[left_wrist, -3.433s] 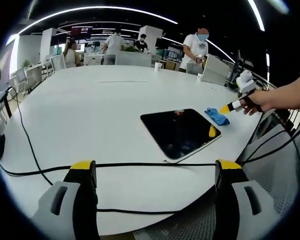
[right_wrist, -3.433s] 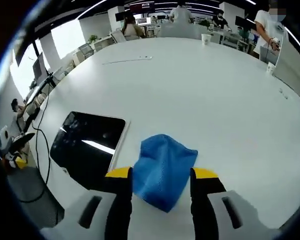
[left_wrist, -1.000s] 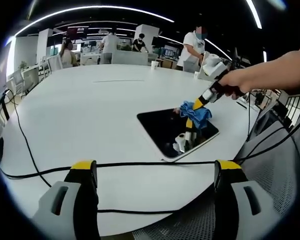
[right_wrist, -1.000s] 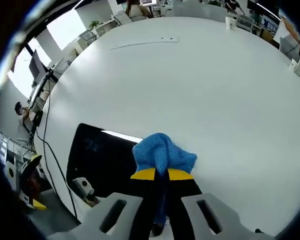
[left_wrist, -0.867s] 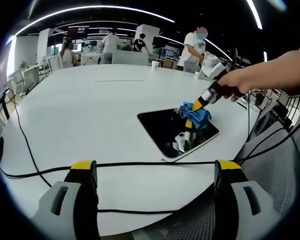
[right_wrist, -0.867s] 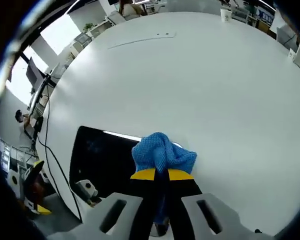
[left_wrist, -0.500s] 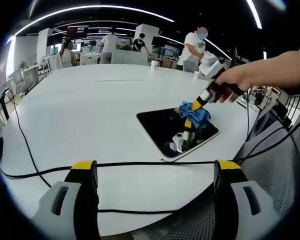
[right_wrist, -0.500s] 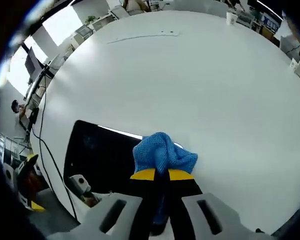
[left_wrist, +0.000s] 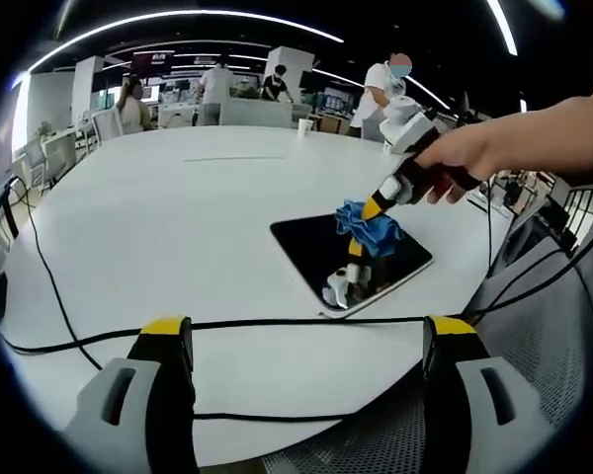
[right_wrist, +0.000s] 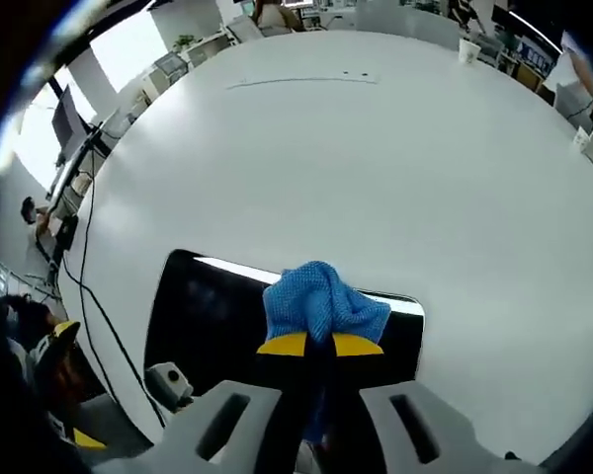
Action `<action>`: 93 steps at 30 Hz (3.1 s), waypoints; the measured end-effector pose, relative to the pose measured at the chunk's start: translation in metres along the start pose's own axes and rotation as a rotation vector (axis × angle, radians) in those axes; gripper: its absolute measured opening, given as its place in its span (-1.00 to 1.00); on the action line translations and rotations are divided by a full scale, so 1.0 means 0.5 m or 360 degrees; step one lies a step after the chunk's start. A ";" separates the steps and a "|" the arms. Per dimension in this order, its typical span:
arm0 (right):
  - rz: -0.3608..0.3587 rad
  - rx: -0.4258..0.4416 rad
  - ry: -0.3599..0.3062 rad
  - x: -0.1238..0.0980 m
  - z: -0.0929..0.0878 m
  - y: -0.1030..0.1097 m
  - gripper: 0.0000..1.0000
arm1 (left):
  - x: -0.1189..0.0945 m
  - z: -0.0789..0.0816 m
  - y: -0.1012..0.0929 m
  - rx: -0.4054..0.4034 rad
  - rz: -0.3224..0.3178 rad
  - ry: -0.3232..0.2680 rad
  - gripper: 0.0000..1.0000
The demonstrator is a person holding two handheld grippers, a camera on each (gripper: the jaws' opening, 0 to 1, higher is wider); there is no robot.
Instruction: Wipe the mirror surface with the cleaning cloth until all visible marks leave the cleaned area.
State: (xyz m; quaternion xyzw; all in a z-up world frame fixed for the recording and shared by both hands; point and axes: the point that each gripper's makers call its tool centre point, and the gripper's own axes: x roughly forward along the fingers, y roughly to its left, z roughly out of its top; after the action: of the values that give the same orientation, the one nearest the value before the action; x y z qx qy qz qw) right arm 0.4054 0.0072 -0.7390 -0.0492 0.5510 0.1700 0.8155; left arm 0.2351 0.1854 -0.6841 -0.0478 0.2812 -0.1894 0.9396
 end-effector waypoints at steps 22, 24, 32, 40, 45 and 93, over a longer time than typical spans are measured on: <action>0.0084 -0.0207 0.0014 0.032 0.026 0.152 -0.95 | 0.003 -0.002 -0.011 0.0042 -0.0041 0.0023 0.94; 0.0089 -0.0234 0.0018 0.037 0.030 0.162 -0.96 | 0.003 -0.004 -0.011 0.0042 -0.0043 0.0031 0.94; 0.0156 -0.0256 0.0040 0.055 0.048 0.205 -0.96 | 0.006 -0.006 -0.009 0.0040 -0.0045 0.0037 0.94; 0.0185 -0.0284 0.0036 0.057 0.052 0.239 -0.96 | 0.006 -0.007 -0.009 0.0034 -0.0048 0.0038 0.92; 0.0187 -0.0285 0.0024 0.055 0.051 0.240 -0.96 | 0.005 -0.006 -0.008 0.0025 -0.0042 0.0036 0.92; 0.0305 -0.0354 0.0073 0.011 -0.036 0.265 -0.96 | 0.006 -0.004 -0.016 0.0039 -0.0066 0.0029 0.91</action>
State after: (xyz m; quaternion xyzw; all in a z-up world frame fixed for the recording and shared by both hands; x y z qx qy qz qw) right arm 0.3477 0.1276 -0.7369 -0.0904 0.5495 0.3058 0.7723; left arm 0.2338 0.1769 -0.6855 -0.0405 0.2864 -0.2127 0.9333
